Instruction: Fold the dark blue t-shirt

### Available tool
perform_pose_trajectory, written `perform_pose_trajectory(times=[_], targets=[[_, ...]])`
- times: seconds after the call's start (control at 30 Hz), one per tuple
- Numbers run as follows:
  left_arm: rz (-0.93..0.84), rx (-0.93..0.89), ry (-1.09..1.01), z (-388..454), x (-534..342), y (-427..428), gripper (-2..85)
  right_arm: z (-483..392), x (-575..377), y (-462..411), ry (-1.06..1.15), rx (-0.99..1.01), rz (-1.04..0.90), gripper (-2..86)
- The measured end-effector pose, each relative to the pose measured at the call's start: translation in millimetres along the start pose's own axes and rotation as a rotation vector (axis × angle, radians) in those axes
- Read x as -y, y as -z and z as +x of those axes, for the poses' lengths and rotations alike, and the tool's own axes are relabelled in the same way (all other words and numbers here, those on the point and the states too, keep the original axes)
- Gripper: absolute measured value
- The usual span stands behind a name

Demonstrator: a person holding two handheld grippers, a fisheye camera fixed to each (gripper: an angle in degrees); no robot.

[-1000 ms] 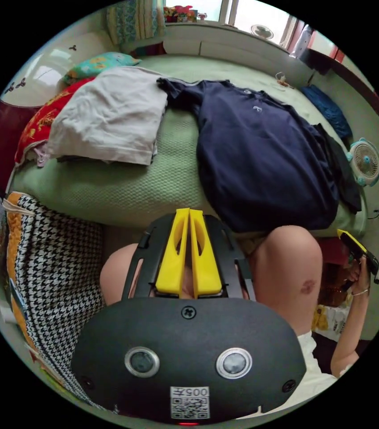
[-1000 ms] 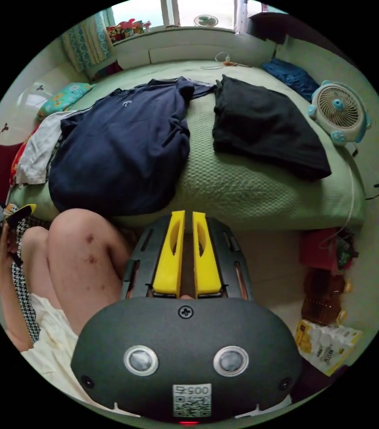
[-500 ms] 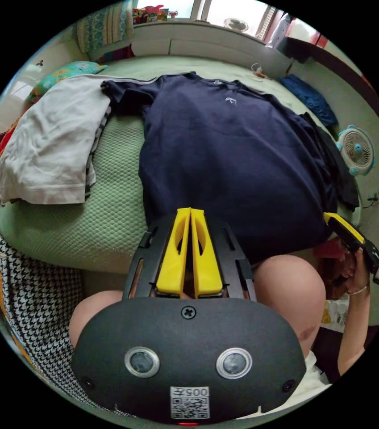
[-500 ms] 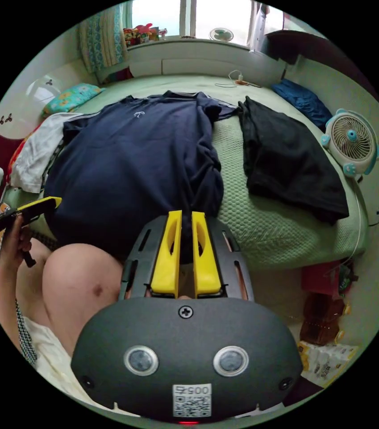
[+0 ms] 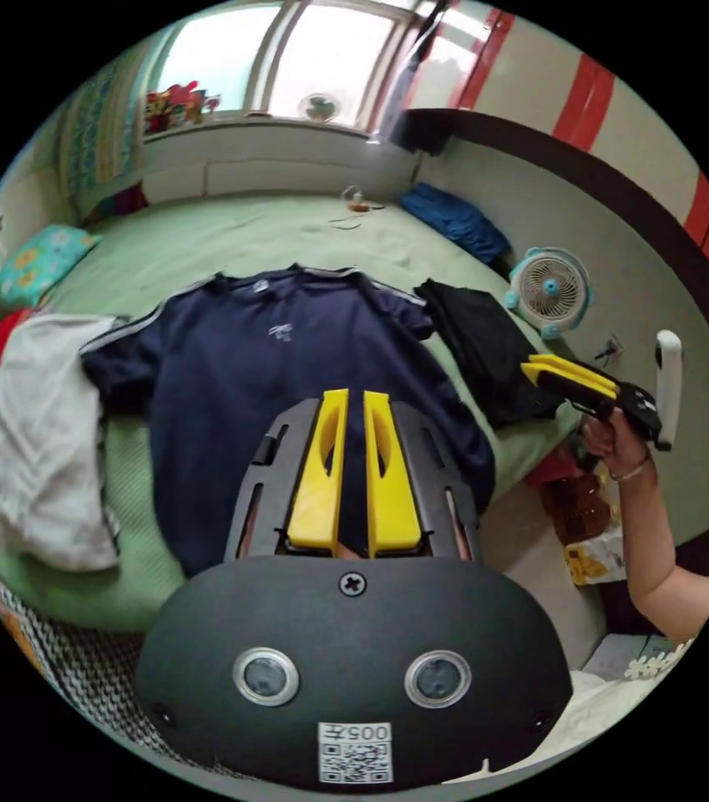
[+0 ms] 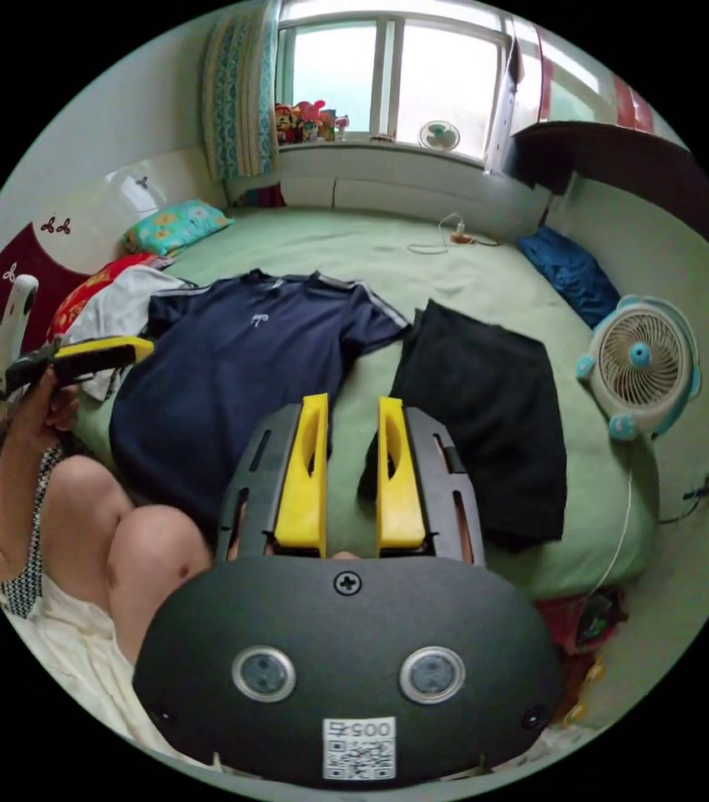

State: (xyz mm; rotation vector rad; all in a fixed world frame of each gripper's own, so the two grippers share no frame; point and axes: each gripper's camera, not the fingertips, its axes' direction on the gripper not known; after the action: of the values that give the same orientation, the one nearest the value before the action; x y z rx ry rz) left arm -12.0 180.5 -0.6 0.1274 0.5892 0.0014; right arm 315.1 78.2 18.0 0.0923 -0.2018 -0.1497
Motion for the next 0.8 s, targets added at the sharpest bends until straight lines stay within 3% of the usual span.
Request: perform_pose_trajectory(times=[0.23, 0.43, 0.5, 0.8], targets=[[-0.092, -0.043, -0.112, 41.8, 50.9, -108.4, 8.0, 14.5, 98.7, -86.9, 0.105, -0.075, -0.114, 8.4], [-0.092, -0.098, 0.021, 24.5, 69.4, -140.9, 7.4, 21.5, 148.4, -170.0, 0.210, -0.027, -0.250, 7.5], [-0.122, -0.089, -0.006, 27.5, 76.1, -152.0, 7.3, 27.7, 154.9, -201.9, 0.203, -0.108, -0.328, 6.9], [-0.176, -0.057, -0.069, 46.1, 95.3, -188.3, 7.5, 38.2, 180.8, -190.7, 0.200, -0.166, -0.269, -0.5]])
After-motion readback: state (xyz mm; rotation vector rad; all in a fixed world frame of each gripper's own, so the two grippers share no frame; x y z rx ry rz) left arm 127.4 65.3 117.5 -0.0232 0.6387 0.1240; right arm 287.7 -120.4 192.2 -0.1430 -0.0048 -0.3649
